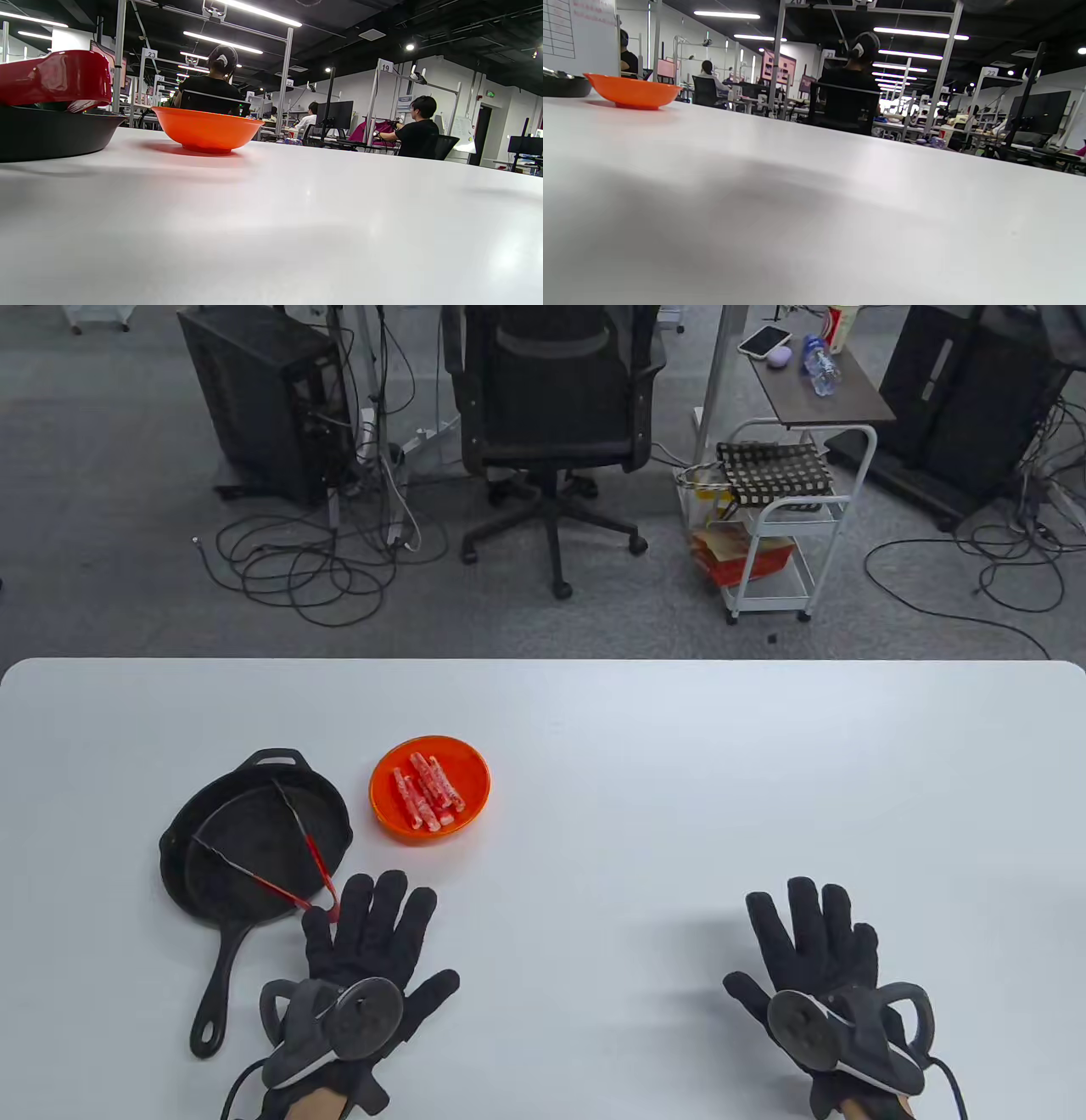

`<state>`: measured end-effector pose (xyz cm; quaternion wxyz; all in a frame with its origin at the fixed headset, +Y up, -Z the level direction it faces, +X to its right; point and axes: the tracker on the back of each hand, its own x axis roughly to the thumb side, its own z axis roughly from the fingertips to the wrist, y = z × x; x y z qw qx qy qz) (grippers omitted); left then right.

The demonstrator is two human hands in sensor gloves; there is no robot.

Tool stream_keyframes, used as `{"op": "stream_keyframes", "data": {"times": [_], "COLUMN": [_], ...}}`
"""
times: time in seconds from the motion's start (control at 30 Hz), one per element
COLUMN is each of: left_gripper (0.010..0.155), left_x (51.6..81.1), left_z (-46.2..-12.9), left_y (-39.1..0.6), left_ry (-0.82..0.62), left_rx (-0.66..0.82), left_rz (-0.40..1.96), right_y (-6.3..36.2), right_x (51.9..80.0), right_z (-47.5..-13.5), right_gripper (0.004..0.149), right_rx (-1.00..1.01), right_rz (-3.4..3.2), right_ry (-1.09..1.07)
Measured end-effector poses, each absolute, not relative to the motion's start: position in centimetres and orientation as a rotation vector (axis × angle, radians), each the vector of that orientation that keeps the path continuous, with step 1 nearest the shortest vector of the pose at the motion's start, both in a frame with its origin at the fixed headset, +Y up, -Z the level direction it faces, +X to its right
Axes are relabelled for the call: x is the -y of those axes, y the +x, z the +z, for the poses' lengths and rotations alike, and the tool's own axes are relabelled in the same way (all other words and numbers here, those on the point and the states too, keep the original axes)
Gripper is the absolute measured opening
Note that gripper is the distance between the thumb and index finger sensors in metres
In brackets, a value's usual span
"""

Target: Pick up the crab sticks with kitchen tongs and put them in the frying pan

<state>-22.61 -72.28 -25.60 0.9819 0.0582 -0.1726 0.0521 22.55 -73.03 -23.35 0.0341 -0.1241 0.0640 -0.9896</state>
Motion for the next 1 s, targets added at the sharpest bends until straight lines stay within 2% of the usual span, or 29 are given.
{"op": "stream_keyframes", "data": {"times": [0.63,1.0], "left_gripper": [0.088,0.083], "left_x": [71.8,70.4], "left_z": [-25.3,-24.9], "left_y": [-23.4,-27.6], "left_ry": [0.158,0.231], "left_rx": [0.324,0.134], "left_rz": [0.142,0.25], "right_y": [22.6,22.8], "right_x": [73.1,73.0], "right_z": [-23.4,-23.5], "right_gripper": [0.082,0.082], "right_rx": [-0.202,-0.199], "right_rz": [-3.059,-3.074], "right_ry": [-0.373,-0.358]}}
